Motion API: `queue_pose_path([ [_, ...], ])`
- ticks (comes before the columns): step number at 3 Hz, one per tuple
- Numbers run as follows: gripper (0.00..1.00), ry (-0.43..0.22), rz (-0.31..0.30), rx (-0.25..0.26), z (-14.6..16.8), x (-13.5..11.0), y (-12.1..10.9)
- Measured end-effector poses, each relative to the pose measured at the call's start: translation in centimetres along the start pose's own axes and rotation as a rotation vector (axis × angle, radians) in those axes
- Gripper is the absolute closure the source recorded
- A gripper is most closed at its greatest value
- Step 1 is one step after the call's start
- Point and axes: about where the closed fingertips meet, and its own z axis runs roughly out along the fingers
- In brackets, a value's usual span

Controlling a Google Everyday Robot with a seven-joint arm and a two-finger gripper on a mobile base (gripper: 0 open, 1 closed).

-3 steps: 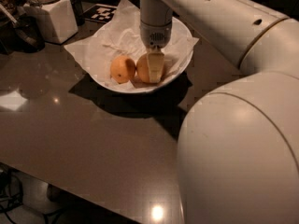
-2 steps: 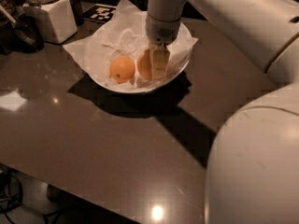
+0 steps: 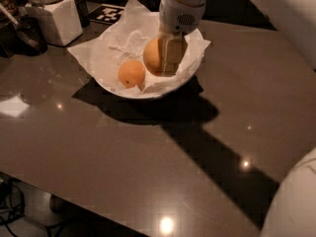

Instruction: Pick orange from white bowl

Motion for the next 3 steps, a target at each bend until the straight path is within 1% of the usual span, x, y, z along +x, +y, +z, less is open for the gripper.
queue_pose_path([
  [1,1.00,-0.005,0.001,0.015,-0.5,-0.3,0.4],
  [2,1.00,-0.063,0.034,0.053,-3.0,-0.6,3.6],
  [3,1.00,-0.111,0.109,0.112,-5.8,0.4,8.2],
])
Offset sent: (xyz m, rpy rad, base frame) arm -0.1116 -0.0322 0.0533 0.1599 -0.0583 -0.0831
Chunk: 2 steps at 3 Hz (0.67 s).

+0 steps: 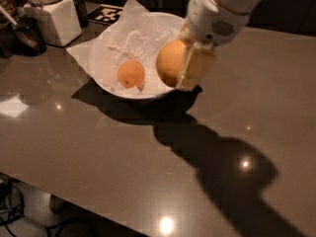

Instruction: Pick orange from white bowl

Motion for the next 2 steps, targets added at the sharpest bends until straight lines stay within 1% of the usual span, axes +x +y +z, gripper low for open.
queue_pose_path([
  [1,1.00,-0.026,0.069,0.048,-1.99,1.05,3.22],
  [2,1.00,-0.024,0.071,0.048,-1.98,1.20,3.48],
])
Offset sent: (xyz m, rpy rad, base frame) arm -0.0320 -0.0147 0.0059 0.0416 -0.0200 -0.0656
